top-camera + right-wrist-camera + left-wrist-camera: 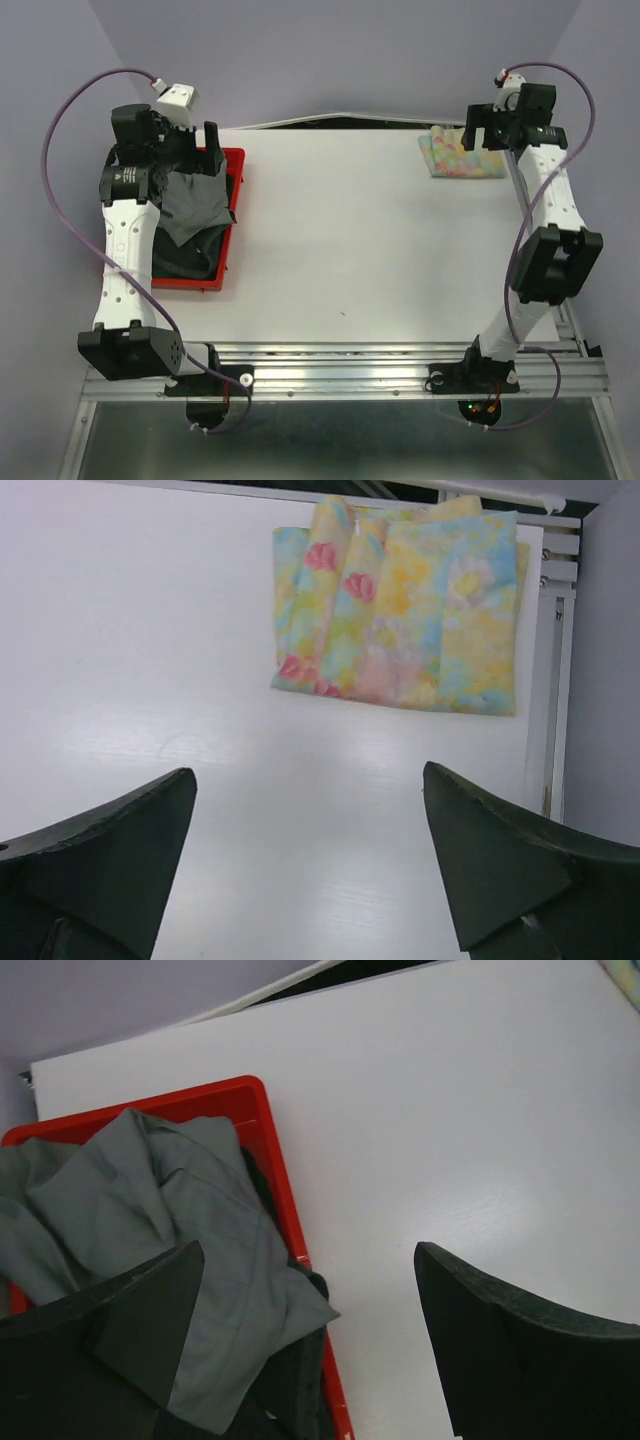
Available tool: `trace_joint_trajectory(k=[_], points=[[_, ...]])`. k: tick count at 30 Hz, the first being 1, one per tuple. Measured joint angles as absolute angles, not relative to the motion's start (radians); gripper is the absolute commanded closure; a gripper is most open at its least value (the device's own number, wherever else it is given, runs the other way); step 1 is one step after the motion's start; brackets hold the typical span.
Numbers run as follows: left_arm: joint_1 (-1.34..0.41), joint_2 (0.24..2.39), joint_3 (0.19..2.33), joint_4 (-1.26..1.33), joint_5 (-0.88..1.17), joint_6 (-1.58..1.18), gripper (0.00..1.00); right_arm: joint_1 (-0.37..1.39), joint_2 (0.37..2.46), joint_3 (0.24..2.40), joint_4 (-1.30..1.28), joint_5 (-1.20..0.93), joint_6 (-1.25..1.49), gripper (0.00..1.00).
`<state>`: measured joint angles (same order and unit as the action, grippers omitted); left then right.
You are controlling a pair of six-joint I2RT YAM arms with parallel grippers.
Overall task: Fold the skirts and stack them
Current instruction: Grab the skirt from the pile
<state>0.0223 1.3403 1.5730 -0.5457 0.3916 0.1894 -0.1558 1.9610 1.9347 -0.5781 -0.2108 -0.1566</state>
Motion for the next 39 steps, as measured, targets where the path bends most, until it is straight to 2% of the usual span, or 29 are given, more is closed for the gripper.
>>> trace_joint_trajectory(k=[3, 6, 12, 20, 29, 31, 33, 34, 38, 39], points=[[0.095, 1.355, 1.601, -0.593, 0.376, 0.248, 0.02, -0.156, 1.71, 1.719, -0.598, -0.278, -0.172, 0.0], [0.157, 1.372, 1.601, -0.654, 0.347, 0.324, 0.04, -0.156, 1.576, 1.539, -0.605, -0.34, -0.172, 0.0], [0.233, 1.43, 1.581, -0.746, 0.324, 0.467, 0.05, -0.149, 1.5, 1.264, -0.669, -0.439, -0.163, 0.0], [0.248, 1.517, 1.476, -0.811, 0.304, 0.613, 0.09, -0.148, 1.405, 1.084, -0.689, -0.521, -0.157, 0.0], [0.245, 1.559, 1.398, -0.765, 0.274, 0.676, 0.09, -0.148, 1.394, 1.045, -0.677, -0.559, -0.141, 0.0], [0.242, 1.581, 1.389, -0.743, 0.265, 0.688, 0.16, -0.148, 1.397, 1.043, -0.677, -0.562, -0.134, 0.0], [0.238, 1.614, 1.386, -0.733, 0.253, 0.698, 0.31, -0.149, 1.4, 1.043, -0.674, -0.566, -0.133, 0.0], [0.237, 1.635, 1.386, -0.725, 0.25, 0.7, 0.5, -0.148, 1.402, 1.044, -0.673, -0.567, -0.131, 0.0], [0.235, 1.7, 1.411, -0.725, 0.242, 0.693, 0.94, -0.148, 1.407, 1.044, -0.673, -0.569, -0.127, 0.0], [0.235, 1.72, 1.448, -0.743, 0.242, 0.683, 1.0, -0.148, 1.408, 1.044, -0.673, -0.569, -0.127, 0.0]])
